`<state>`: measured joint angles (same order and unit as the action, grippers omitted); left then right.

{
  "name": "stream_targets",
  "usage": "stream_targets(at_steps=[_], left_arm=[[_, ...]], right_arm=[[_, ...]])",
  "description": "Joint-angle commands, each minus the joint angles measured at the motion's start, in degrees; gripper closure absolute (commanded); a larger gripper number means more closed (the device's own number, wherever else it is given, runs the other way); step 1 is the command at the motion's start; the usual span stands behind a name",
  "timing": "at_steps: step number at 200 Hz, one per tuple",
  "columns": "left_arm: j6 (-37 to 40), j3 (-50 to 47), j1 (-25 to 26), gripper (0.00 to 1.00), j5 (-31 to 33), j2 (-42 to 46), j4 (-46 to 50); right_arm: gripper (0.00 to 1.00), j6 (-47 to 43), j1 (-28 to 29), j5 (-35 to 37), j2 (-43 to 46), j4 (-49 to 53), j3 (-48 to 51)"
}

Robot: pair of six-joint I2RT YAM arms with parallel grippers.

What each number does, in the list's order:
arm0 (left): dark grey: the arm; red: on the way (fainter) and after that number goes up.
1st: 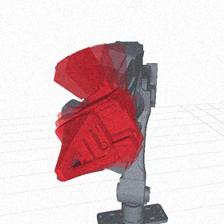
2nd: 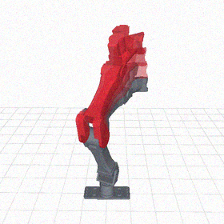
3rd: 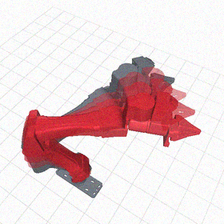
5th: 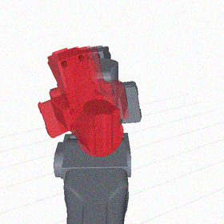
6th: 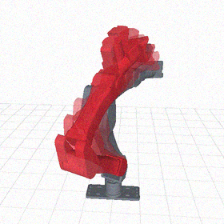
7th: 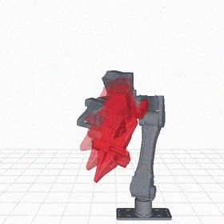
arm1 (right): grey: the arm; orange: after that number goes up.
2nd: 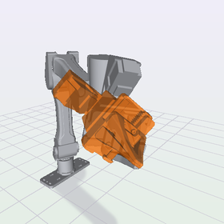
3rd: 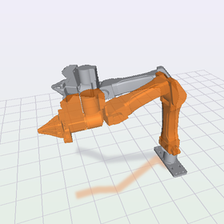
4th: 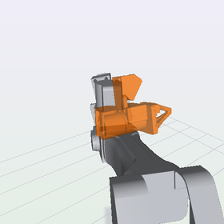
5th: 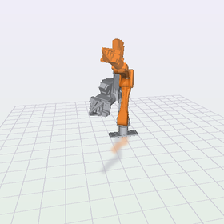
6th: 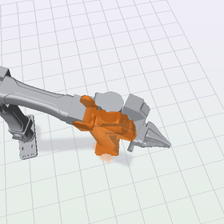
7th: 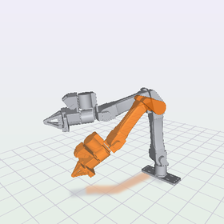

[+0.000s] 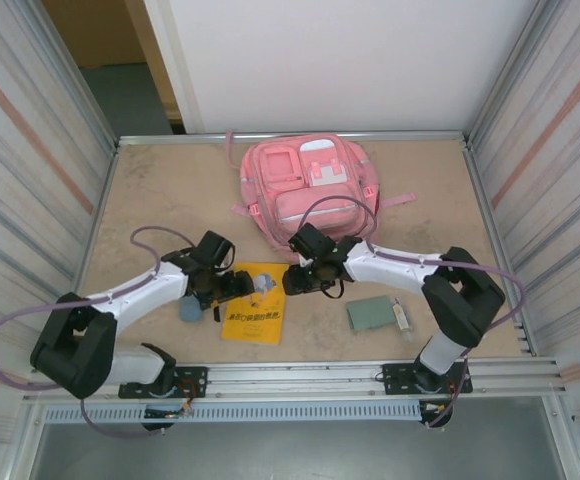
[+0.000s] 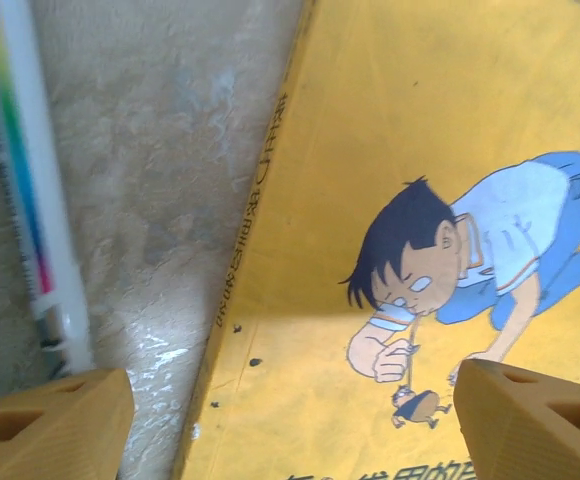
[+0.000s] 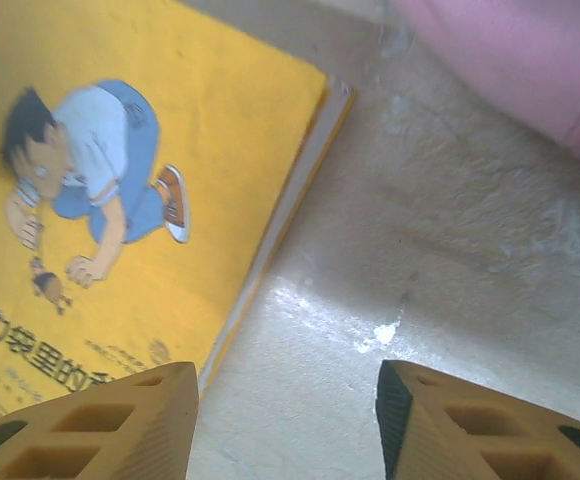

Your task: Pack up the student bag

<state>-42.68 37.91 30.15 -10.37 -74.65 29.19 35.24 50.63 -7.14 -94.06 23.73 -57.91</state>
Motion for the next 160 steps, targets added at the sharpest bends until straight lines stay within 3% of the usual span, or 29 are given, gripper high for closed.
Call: stream_targets(at_steps=[1,22,52,79,112,160], left_arm=[[1.2,-0.9,0.0,0.18,-2.8,0.5,-4.1],[2.6,-0.6,0.1,0.23,-3.7,-1.8,-4.8],[2.5,-1.6,0.3,0.25,-2.2,-4.4,-5.7],[3.1,-0.9,0.6,0.23,-0.8,-6.2,-3.6],[1.4,-4.2,0.0,0.25,-19.8,-6.3,-18.4],[0.0,-3.3,1.8,0.35,-27.1,0.5,-21.7]], right_arm=[[0.49,3.5,3.0,3.9,-1.1,-0.7,-0.4],[0.50,3.9,4.5,4.1,-5.0,-1.5,-1.4],[0.65,4.4,4.7,2.7,-9.0,-3.5,-1.1],[0.69,3.8,4.6,2.4,-9.4,-3.2,-0.7],[0.70,1.9,4.1,1.9,-9.9,-3.9,-0.3],[0.72,1.2,3.5,-1.5,-8.5,-9.4,2.2]])
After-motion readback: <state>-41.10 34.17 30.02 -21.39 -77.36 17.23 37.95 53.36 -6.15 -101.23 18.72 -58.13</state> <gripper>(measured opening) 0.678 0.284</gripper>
